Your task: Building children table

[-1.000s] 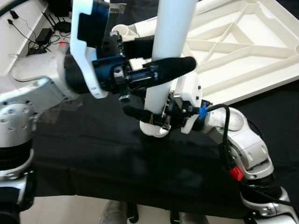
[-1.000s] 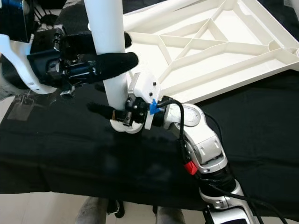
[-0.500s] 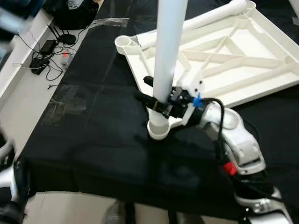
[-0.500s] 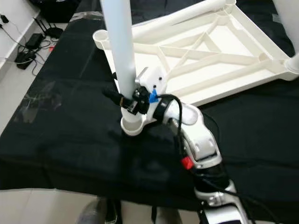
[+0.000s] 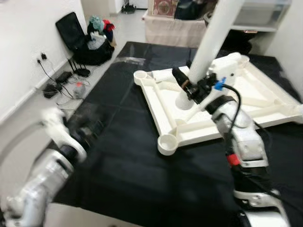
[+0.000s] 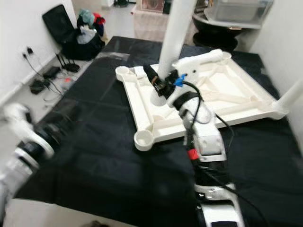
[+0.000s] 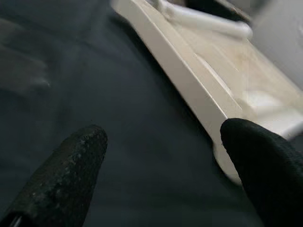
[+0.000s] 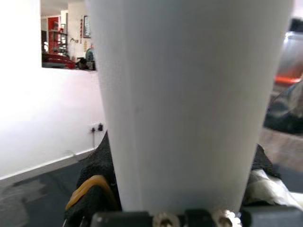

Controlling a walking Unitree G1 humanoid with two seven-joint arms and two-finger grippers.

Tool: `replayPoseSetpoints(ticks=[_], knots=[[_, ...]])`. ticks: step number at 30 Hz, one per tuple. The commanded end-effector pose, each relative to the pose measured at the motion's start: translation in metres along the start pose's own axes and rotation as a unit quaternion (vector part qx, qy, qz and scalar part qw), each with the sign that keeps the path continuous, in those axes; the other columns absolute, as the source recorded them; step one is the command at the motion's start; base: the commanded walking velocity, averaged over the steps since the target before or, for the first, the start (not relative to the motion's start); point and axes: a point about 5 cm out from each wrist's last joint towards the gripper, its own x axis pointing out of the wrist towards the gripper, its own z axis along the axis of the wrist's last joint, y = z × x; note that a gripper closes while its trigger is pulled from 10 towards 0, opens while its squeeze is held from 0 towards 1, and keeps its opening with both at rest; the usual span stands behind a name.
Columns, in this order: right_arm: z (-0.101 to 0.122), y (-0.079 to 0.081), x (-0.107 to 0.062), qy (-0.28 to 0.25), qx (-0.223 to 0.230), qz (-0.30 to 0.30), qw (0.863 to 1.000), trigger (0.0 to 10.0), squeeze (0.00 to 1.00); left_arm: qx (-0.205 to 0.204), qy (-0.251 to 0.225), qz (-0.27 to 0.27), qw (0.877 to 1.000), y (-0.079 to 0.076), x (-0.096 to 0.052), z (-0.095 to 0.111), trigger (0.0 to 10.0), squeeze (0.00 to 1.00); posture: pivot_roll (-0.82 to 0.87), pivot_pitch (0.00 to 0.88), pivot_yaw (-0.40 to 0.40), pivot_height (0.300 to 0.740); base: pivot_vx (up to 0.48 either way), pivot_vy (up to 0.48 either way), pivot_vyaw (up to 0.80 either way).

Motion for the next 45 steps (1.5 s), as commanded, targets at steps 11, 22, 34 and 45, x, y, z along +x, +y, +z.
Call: replayPoseSetpoints(ticks=[11,22,34,45], knots=[[-0.059,0.024,-0.033,0.102,-0.017,-0.022,0.994,10.0,0.00,0.189,0.006,0.081,0.979,0.005,-0.021,-0.035,10.0,0.00,0.01,0.000,-0.017,0.740,0.000,0.000,0.00],[-0.069,0.022,-0.021,0.090,-0.064,-0.079,0.991,10.0,0.00,0.289,-0.035,0.100,0.952,-0.004,-0.016,-0.036,10.0,0.00,0.01,0.000,0.005,0.740,0.000,0.000,0.00],[-0.068,0.039,-0.007,0.069,-0.050,-0.050,0.995,10.0,0.00,0.342,-0.069,0.099,0.932,-0.012,-0.011,-0.028,10.0,0.00,0.03,0.000,-0.002,0.740,0.000,0.000,0.00],[-0.095,0.063,-0.049,0.122,0.066,-0.027,0.990,10.0,0.00,0.331,-0.060,0.079,0.938,-0.011,-0.009,-0.025,10.0,0.00,0.02,0.041,0.010,0.740,0.000,0.000,0.00]])
